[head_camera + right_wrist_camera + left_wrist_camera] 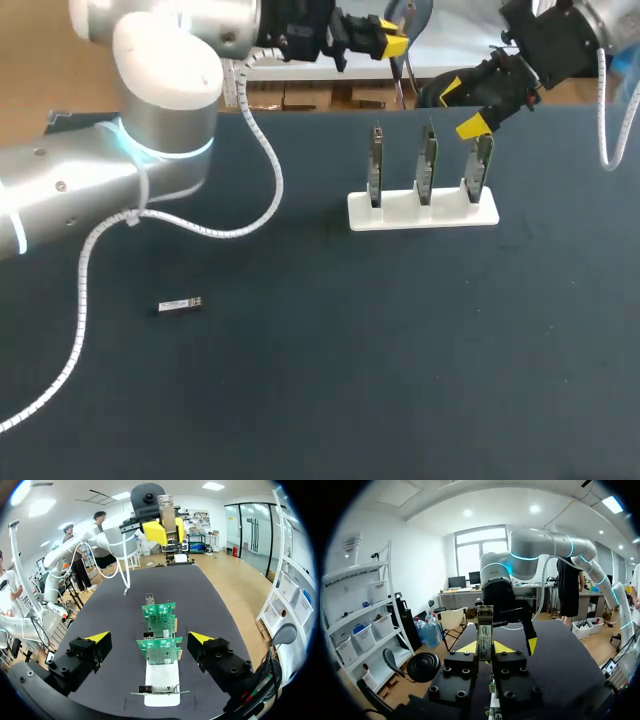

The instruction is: Pick up the optical module with the left hand, and insert it into the network port with the right hand.

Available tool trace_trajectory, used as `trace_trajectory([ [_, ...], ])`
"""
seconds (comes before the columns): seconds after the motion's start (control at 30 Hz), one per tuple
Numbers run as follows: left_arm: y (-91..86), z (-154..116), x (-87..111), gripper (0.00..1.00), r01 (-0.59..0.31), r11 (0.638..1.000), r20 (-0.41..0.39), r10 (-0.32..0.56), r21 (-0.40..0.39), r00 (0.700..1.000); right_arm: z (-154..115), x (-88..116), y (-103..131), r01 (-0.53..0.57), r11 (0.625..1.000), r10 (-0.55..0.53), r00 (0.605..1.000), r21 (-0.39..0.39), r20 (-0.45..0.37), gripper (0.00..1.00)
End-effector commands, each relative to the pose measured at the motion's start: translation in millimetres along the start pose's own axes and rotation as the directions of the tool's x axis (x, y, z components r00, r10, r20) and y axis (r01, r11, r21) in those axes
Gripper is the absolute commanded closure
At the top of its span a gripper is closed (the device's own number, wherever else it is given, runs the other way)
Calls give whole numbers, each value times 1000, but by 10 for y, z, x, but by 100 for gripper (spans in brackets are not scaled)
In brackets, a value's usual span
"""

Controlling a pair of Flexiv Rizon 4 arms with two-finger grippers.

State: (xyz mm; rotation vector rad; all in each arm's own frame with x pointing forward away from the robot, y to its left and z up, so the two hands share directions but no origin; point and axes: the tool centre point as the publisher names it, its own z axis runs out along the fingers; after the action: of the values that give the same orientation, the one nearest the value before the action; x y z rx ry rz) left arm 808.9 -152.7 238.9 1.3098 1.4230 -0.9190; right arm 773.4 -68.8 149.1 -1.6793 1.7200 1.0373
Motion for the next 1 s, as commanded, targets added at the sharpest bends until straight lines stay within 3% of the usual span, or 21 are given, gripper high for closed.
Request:
trace_trajectory([
  [0.03,-14,156,67,100,3,999,140,-8,37,990,4,1,4,1,1000,-1,1000,2,0,0],
  [0.53,-270,550,155,100,6,994,153,-22,105,988,4,1,4,1,1000,-1,1000,2,0,0],
  [1.0,-321,525,279,100,23,997,152,-33,71,988,4,1,4,1,1000,-1,1000,2,0,0],
])
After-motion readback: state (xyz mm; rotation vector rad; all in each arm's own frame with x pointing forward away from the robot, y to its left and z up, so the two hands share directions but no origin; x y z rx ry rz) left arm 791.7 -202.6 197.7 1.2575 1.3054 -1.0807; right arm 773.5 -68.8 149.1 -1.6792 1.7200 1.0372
